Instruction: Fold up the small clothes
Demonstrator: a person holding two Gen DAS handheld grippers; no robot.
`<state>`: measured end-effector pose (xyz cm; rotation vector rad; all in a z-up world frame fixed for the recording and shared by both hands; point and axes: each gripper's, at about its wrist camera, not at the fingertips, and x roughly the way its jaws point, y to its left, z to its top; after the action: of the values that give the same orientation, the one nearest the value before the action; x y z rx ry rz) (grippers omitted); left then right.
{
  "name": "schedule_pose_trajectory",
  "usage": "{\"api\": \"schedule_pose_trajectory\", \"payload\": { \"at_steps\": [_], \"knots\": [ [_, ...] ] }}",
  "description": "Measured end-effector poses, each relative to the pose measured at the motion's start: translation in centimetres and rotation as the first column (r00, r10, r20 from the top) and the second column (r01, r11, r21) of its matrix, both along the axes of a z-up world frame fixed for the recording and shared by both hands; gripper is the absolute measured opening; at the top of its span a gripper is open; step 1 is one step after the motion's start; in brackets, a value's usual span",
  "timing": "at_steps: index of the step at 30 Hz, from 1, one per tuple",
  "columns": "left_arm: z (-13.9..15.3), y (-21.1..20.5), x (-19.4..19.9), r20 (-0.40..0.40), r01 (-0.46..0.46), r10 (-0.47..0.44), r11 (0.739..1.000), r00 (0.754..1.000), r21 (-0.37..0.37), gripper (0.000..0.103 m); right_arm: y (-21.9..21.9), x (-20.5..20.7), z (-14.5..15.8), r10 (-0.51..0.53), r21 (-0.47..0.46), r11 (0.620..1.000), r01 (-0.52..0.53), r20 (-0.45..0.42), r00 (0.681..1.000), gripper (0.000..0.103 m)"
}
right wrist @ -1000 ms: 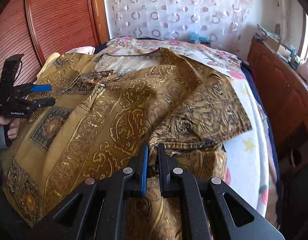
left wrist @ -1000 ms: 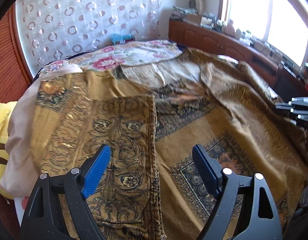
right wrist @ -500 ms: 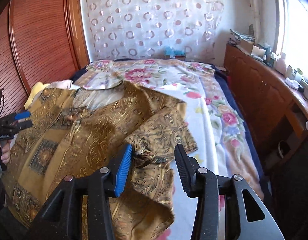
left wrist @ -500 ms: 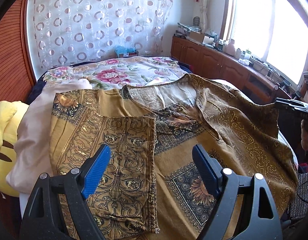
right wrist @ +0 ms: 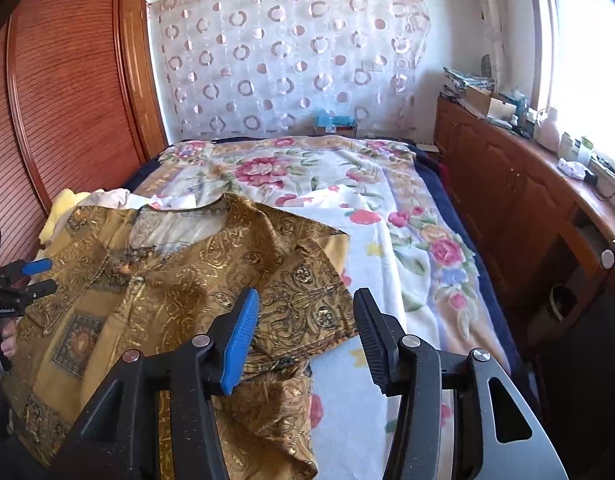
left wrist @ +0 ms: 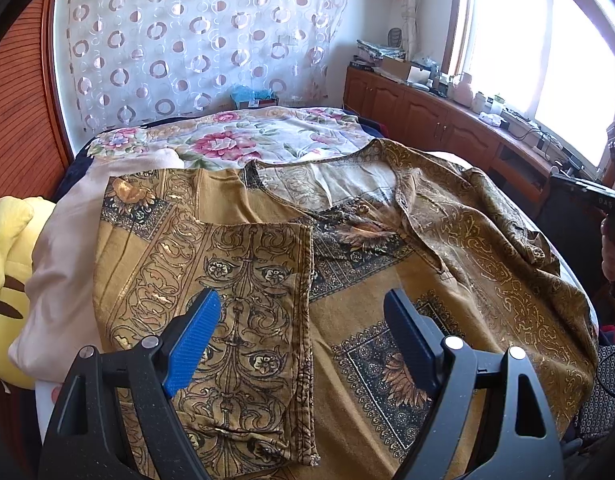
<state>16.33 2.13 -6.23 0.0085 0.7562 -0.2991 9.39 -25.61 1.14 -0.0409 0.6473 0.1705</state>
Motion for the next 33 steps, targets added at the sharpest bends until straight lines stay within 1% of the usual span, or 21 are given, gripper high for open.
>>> {"api": "schedule_pose_trajectory", "payload": {
  "at_steps": [2, 5, 7, 10, 14, 15, 18, 20, 21, 22, 23, 24, 25, 26, 30, 33],
  "knots": [
    [-0.1, -0.1, 0.0, -0.002, 0.002, -0.002, 1.0, 1.0, -0.001, 0.085, -0.3, 0.8, -1.4, -0.002, -0.003, 1.0, 0.002, -0.035, 0.999, 0.052],
    [-0.2, -0.2, -0.1, -0.003, 0.005, -0.005, 1.0, 1.0, 0.0, 0.085, -1.1, 2.6, -4.1, -0.046, -0.035, 0.998, 0.043, -0.107, 0.993, 0.052],
    [-0.2, -0.2, -0.2, -0.004, 0.005, -0.005, 1.0, 1.0, 0.001, 0.085, -1.8, 3.6, -5.8, -0.056, -0.01, 0.998, 0.055, -0.158, 0.986, 0.052],
    [-0.2, -0.2, -0.2, -0.005, 0.002, -0.003, 1.0, 1.0, -0.003, 0.085, -2.1, 4.1, -7.1, -0.053, -0.001, 0.999, 0.054, -0.167, 0.984, 0.052],
    [-0.6, -0.2, -0.3, -0.011, 0.0, 0.0, 1.0, 1.0, -0.006, 0.085, -2.2, 5.4, -8.0, -0.034, 0.012, 0.999, 0.037, -0.207, 0.978, 0.052],
    [-0.6, -0.2, -0.3, -0.012, 0.0, 0.0, 1.0, 1.0, -0.007, 0.085, -2.1, 5.6, -8.0, -0.032, 0.006, 0.999, 0.034, -0.203, 0.979, 0.052],
    [-0.9, -0.1, -0.3, -0.019, -0.001, 0.001, 1.0, 1.0, -0.006, 0.085, -1.9, 6.5, -7.7, -0.015, -0.006, 1.0, 0.014, -0.204, 0.979, 0.051],
    [-1.0, 0.0, -0.4, -0.023, 0.0, 0.0, 1.0, 1.0, -0.006, 0.085, -1.6, 6.9, -7.3, 0.012, -0.044, 0.999, -0.021, -0.199, 0.98, 0.044],
    [-1.0, 0.0, -0.5, -0.024, 0.0, 0.0, 1.0, 1.0, -0.006, 0.085, -1.5, 7.0, -7.2, 0.027, -0.043, 0.998, -0.036, -0.203, 0.979, 0.032],
    [-1.0, 0.0, -0.5, -0.025, -0.001, 0.001, 1.0, 1.0, -0.006, 0.085, -1.3, 7.3, -7.1, 0.046, -0.033, 0.998, -0.054, -0.21, 0.977, 0.013],
    [-1.0, 0.1, -0.6, -0.025, -0.002, 0.002, 1.0, 1.0, -0.006, 0.085, -1.1, 7.4, -7.0, 0.072, -0.025, 0.997, -0.08, -0.22, 0.973, 0.008],
    [-0.9, 0.2, -0.6, -0.026, -0.003, 0.003, 1.0, 1.0, -0.006, 0.085, -0.7, 7.5, -7.0, 0.087, -0.036, 0.995, -0.098, -0.223, 0.971, 0.007],
    [-0.9, 0.2, -0.7, -0.025, -0.005, 0.004, 1.0, 1.0, -0.005, 0.085, -0.2, 7.6, -6.9, 0.086, -0.077, 0.992, -0.105, -0.216, 0.973, 0.006],
    [-0.9, 0.3, -0.8, -0.024, -0.007, 0.007, 1.0, 1.0, -0.004, 0.085, 0.1, 7.7, -6.6, 0.091, -0.096, 0.989, -0.113, -0.208, 0.974, 0.006],
    [-0.8, 0.7, -0.8, -0.025, -0.018, 0.018, 1.0, 1.0, -0.001, 0.085, 1.7, 8.0, -3.6, 0.138, -0.099, 0.984, -0.15, -0.123, 0.983, 0.006],
    [-0.8, 0.9, -0.8, -0.024, -0.024, 0.024, 1.0, 0.999, -0.003, 0.085, 4.1, 8.5, -0.9, 0.21, -0.098, 0.971, -0.217, -0.068, 0.975, 0.006]
  ]
}}
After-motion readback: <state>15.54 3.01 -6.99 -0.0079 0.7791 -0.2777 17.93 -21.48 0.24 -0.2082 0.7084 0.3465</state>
